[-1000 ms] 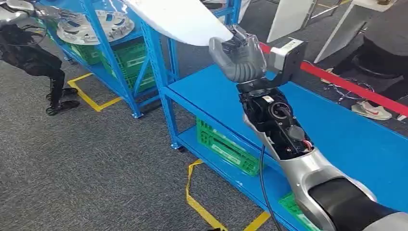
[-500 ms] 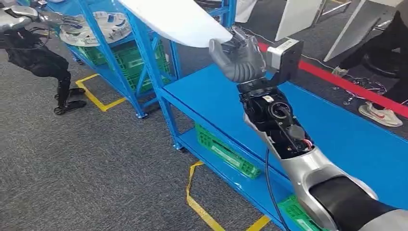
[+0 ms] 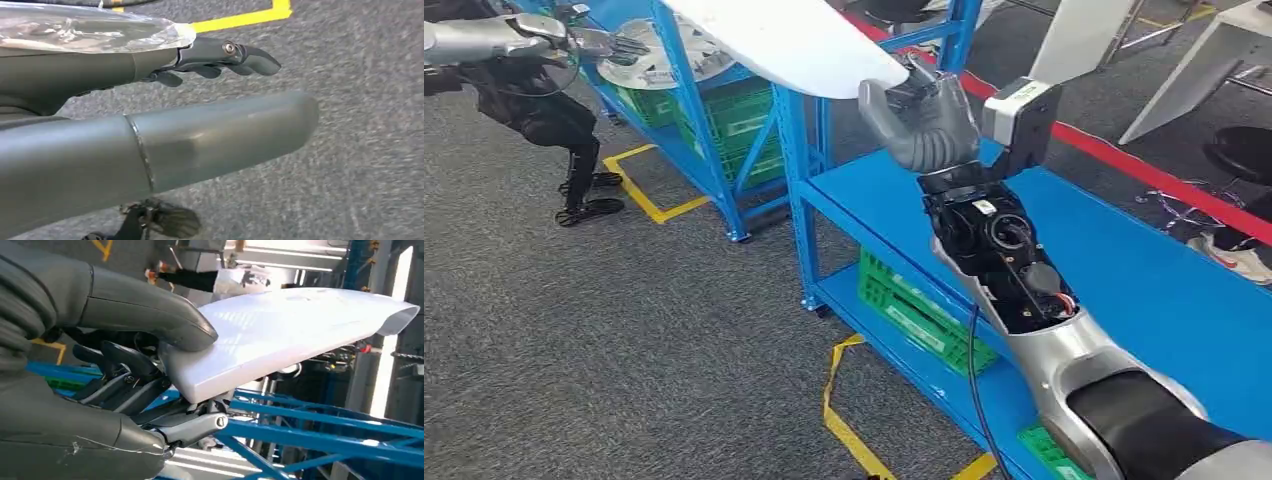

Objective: Take the parts from the cabinet and place them on the table.

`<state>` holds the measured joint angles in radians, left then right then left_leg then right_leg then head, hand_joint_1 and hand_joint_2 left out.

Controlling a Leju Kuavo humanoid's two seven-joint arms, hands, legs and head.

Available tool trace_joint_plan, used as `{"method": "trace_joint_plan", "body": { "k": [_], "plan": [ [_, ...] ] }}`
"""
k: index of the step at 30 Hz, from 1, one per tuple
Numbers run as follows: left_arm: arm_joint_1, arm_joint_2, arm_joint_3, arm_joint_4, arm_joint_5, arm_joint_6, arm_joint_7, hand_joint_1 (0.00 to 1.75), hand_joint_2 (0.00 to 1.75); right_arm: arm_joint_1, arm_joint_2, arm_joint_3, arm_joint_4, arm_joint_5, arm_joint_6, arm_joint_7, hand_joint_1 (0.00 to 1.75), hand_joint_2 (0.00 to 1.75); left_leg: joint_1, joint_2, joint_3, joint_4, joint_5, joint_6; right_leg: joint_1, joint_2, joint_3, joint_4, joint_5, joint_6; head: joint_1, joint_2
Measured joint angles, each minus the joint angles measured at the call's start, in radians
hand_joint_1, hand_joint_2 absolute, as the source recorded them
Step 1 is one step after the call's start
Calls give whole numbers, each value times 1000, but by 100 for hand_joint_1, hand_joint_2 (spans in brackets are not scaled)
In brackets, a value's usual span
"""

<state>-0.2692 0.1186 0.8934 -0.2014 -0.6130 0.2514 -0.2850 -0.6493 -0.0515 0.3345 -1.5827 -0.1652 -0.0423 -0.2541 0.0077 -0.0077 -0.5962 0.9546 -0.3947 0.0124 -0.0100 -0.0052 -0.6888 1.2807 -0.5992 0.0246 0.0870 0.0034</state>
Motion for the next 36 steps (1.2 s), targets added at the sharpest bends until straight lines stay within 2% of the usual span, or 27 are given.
{"method": "trace_joint_plan", "body": {
  "k": [1,2,3,5,6,9,10,11,12,15,16,17,18,20,21,22,25,26,27,29,30,31,32,33,34,35,36],
  "plan": [
    [0,-1,0,0,-4,-3,7,0,0,6,-2,0,0,0,0,1,175,175,-2,-4,1,0,-1,1,1,1,-15,23,4,-3,0,0],
    [0,-2,0,0,-9,-3,15,0,0,10,-4,-1,0,0,1,2,175,175,-3,-10,3,0,-2,2,3,2,-7,-5,34,-8,1,0],
    [-1,-1,0,0,-13,-3,21,0,0,10,-4,-2,-1,0,2,3,175,175,-5,-15,5,1,-2,2,5,3,22,-77,80,-15,2,0],
    [-6,-2,0,0,-16,-3,29,0,0,8,-6,-6,-9,0,3,3,175,175,-8,-25,13,0,-5,2,15,16,107,-267,178,-36,4,0],
    [-8,-5,0,1,-18,-5,30,0,0,6,-7,-7,-10,0,5,2,175,175,-11,-28,12,1,-6,-1,17,27,122,-295,169,-44,-1,0],
    [-10,-4,0,1,-23,-22,38,0,0,8,-8,-6,-14,1,8,8,175,175,-4,-33,7,-3,-2,-16,21,22,129,-316,164,-43,2,0],
    [-11,-3,0,1,-24,-31,44,0,0,8,-8,-6,-18,1,8,9,175,175,-8,-36,8,-5,-1,-22,15,19,147,-328,170,-48,2,0],
    [-11,-2,0,1,-24,-37,49,0,0,9,-8,-6,-19,1,9,10,175,175,-5,-25,5,7,-11,-25,7,12,156,-343,178,-49,0,0],
    [-12,1,0,1,-24,-40,50,0,0,9,-8,-6,-19,1,10,10,175,175,-7,-13,-11,43,-37,-30,8,11,158,-347,181,-54,-3,0],
    [-12,4,0,2,-22,-60,53,0,0,13,-9,-7,-19,1,14,10,175,175,1,-9,-132,280,-136,-44,8,1,156,-347,181,-56,-8,0],
    [-11,3,0,2,-22,-71,53,0,0,16,-9,-7,-19,1,19,10,175,175,4,-6,-157,321,-140,-48,8,-2,156,-347,181,-56,-10,0],
    [-10,3,0,2,-21,-84,53,0,0,19,-8,-6,-19,1,21,10,175,175,9,-3,-154,305,-118,-50,8,-6,157,-347,180,-54,-10,0],
    [-11,5,0,2,-21,-93,53,0,0,20,-9,-7,-19,1,24,10,175,175,12,1,-128,248,-81,-52,7,-10,158,-346,178,-53,-10,0],
    [-12,10,0,2,-22,-102,52,0,0,20,-9,-8,-19,1,27,10,175,175,16,21,-30,55,5,-54,6,-17,160,-340,171,-44,-11,0],
    [-14,9,0,2,-23,-104,52,0,0,20,-9,-9,-19,1,29,9,175,175,13,48,-4,-2,3,-53,14,-20,156,-334,165,-36,-14,0],
    [-16,12,-1,2,-23,-106,52,0,0,20,-10,-11,-19,1,29,9,175,175,8,30,-6,-1,8,-38,15,-23,154,-330,161,-31,-13,0],
    [-16,11,-1,2,-25,-108,52,0,0,21,-11,-11,-19,1,33,9,175,175,3,12,-7,1,5,-19,11,-37,160,-330,155,-16,-5,0],
    [-16,12,-1,2,-25,-108,52,0,0,21,-12,-13,-19,1,33,9,175,175,8,7,-3,-4,9,-11,6,-31,154,-323,146,-8,-4,0],
    [-16,13,-1,2,-25,-108,51,0,0,22,-15,-16,-19,1,33,9,175,175,8,1,-2,-4,8,-7,4,-15,140,-288,119,-5,-2,0],
    [-16,14,-1,2,-25,-108,48,0,0,24,-18,-18,-19,0,35,9,175,175,6,-12,-3,-4,9,-1,3,-2,66,-119,33,-2,5,0],
    [-16,14,-1,2,-24,-108,48,0,0,28,-18,-18,-19,1,36,9,175,175,5,-20,-3,-4,8,-1,3,0,26,-32,0,-2,5,0],
    [-16,13,-1,2,-24,-108,48,0,0,34,-18,-18,-19,0,37,9,175,175,4,-30,-3,-4,8,-1,4,0,1,18,-8,-2,5,0],
    [-15,12,-1,2,-24,-108,48,0,0,39,-19,-18,-19,0,37,10,175,175,4,-41,-3,-3,8,-1,4,2,-1,17,7,-4,5,0],
    [-15,12,-1,2,-24,-108,48,0,0,40,-19,-19,-19,0,37,10,175,175,4,-53,-3,-3,8,-1,4,3,20,-31,44,-8,7,0],
    [-15,12,-1,2,-24,-108,48,0,0,38,-20,-20,-19,0,37,10,175,175,4,-66,-2,-2,9,-1,4,10,57,-115,93,-14,8,0],
    [-15,12,-1,2,-24,-108,48,0,0,37,-20,-22,-19,0,37,10,175,175,4,-78,1,-2,9,-1,4,31,102,-212,142,-20,8,0],
    [-15,11,-1,2,-24,-108,48,0,0,36,-20,-24,-19,0,39,10,175,175,7,-88,-2,-3,9,-3,4,85,130,-284,164,-27,9,0]
  ]
}}
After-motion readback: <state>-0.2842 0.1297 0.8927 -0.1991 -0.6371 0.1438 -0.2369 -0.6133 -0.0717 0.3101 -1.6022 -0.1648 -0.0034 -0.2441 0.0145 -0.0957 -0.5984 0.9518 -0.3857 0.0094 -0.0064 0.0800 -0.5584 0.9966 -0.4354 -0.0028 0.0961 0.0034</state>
